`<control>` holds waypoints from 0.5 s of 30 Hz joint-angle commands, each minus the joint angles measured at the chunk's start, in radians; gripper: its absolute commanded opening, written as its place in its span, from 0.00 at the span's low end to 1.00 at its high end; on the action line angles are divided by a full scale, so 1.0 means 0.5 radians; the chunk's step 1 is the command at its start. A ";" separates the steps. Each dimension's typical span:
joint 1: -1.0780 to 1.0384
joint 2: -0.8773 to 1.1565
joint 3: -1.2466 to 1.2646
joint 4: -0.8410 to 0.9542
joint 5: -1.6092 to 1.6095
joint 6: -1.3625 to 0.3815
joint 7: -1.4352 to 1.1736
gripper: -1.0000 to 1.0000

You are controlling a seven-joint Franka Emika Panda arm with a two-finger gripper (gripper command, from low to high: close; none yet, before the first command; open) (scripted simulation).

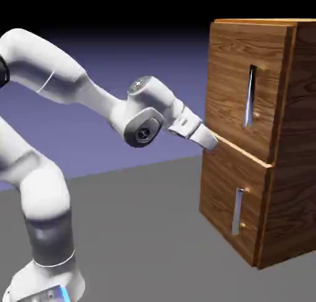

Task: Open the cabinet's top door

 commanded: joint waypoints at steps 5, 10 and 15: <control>0.126 -0.056 -0.146 0.071 -0.435 -0.010 0.333 0.50; 0.252 -0.112 -0.292 0.143 -0.870 -0.020 0.666 0.50; 0.377 -0.168 -0.438 0.214 -1.305 -0.030 0.999 0.50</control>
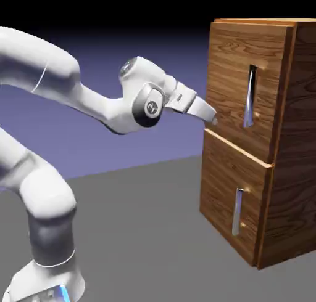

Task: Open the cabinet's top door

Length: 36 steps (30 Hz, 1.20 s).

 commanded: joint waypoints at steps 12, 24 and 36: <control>0.302 -0.135 -0.350 0.171 -1.044 -0.024 0.799 0.50; 0.604 -0.270 -0.701 0.342 -2.088 -0.049 1.598 0.50; 0.906 -0.404 -1.051 0.513 -3.131 -0.073 2.397 0.50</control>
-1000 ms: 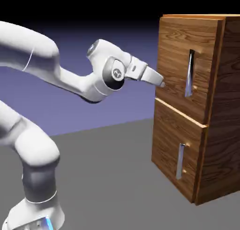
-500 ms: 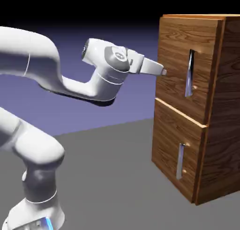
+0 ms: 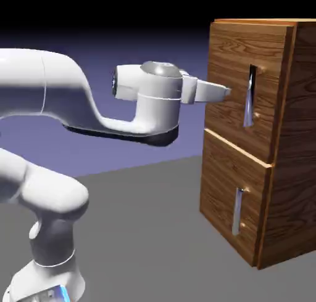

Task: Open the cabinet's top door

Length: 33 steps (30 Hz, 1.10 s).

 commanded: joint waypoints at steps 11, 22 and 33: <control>0.277 -0.124 -0.321 0.157 -0.957 -0.022 0.732 0.50; 0.514 0.041 -0.462 0.317 -1.022 -0.169 0.837 0.00; -0.283 0.082 0.249 -0.136 -0.538 -0.473 0.838 0.00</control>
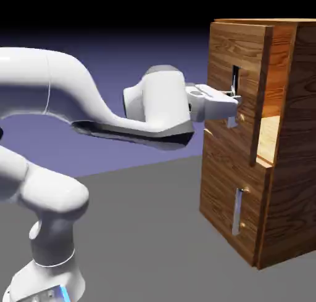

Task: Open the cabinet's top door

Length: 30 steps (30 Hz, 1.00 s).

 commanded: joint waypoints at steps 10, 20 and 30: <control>-0.484 -0.252 0.682 -0.416 0.822 -0.421 -0.333 0.00; -0.555 -0.459 1.337 -0.619 1.692 -1.040 -0.594 0.00; -0.546 -0.286 2.061 -0.452 2.478 -1.839 -0.625 0.00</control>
